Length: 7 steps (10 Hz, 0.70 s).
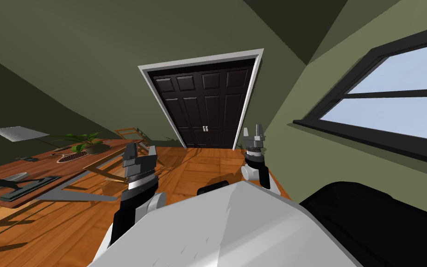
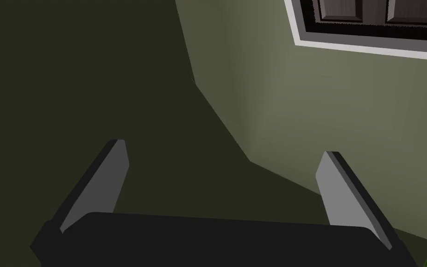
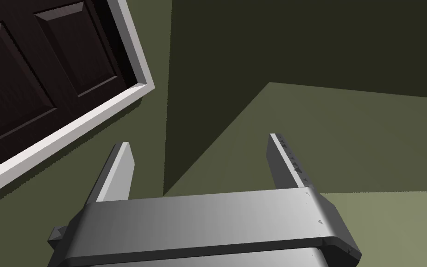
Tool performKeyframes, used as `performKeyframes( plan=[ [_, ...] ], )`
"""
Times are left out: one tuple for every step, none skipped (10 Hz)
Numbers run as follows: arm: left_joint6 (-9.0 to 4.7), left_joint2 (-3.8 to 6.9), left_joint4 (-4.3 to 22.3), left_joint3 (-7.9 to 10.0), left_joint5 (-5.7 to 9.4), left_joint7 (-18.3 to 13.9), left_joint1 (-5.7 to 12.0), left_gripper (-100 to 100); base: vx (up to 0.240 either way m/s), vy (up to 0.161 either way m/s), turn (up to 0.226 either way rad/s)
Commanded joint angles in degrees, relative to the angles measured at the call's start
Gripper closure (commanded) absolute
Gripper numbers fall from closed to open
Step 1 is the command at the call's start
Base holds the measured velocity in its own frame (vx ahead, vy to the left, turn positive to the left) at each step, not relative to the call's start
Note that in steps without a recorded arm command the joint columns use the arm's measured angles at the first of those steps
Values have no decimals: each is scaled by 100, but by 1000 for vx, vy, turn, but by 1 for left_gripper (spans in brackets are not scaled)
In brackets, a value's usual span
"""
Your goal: Pull the door open
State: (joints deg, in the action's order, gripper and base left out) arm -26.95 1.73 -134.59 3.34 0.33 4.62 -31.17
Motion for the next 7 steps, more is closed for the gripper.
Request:
performKeyframes(
  plan=[
    [-34,36,159,-3,9,-26,45,-100,69,1,-40],
    [-61,61,282,-5,16,-47,80,-100,143,-10,-69],
    [-88,86,406,-7,24,-68,115,-100,167,-4,-55],
    [-122,116,562,-10,32,-94,159,-100,173,-6,-73],
    [-141,132,651,-11,38,-108,185,-100,156,-7,-37],
    [-160,149,740,-13,43,-123,210,-100,130,-18,-25],
    [-200,182,923,-16,53,-154,262,-100,145,-31,-70]
  ],
)
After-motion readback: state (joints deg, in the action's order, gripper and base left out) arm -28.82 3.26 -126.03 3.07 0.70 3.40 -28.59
